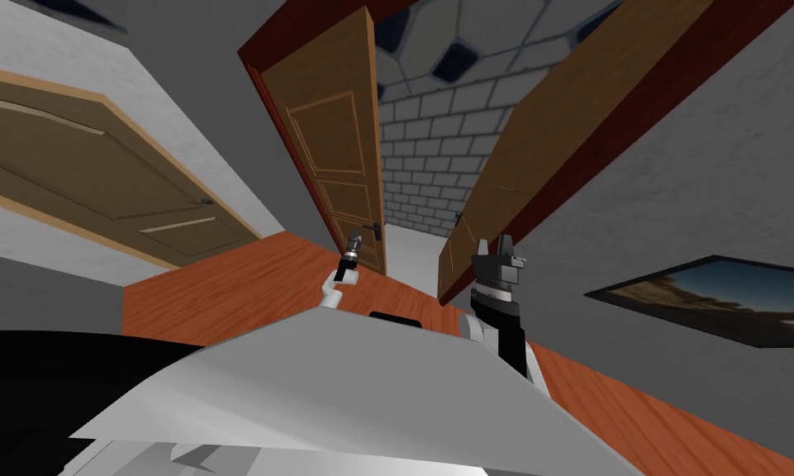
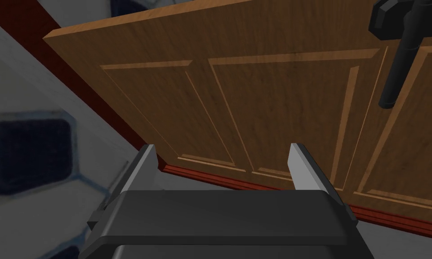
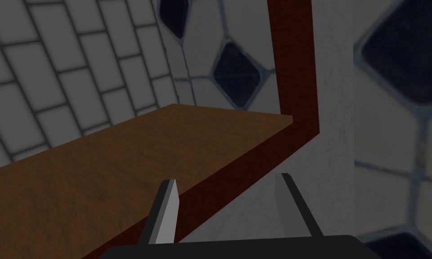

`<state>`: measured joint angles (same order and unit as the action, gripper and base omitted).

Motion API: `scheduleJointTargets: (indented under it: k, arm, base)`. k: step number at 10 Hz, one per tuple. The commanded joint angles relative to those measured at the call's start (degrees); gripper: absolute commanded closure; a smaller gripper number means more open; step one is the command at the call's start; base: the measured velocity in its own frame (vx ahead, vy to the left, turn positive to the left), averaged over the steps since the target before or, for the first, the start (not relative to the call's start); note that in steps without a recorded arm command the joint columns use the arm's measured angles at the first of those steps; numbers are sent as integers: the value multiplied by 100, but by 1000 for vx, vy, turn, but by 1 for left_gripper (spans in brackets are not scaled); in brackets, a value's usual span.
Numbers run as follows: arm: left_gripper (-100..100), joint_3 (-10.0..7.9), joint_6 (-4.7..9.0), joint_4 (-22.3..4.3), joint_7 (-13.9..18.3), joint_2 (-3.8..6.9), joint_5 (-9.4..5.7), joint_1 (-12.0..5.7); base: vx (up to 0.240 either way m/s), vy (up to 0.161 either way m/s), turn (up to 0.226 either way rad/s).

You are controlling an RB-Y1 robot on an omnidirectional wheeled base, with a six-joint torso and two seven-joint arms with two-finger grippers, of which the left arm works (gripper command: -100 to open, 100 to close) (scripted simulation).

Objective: Push the door open

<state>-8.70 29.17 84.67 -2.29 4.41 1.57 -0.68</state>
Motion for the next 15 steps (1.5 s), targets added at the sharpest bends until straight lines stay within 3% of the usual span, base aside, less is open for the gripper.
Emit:
scheduleJointTargets:
  k: [1, 15]
  arm:
    - [-100, -25, -42, -261, -6, -10, -7, -149]
    - [-100, -237, -359, -2243, 4, -91, -91, -1282]
  base:
    - [42, 124, -138]
    - [13, 122, -125]
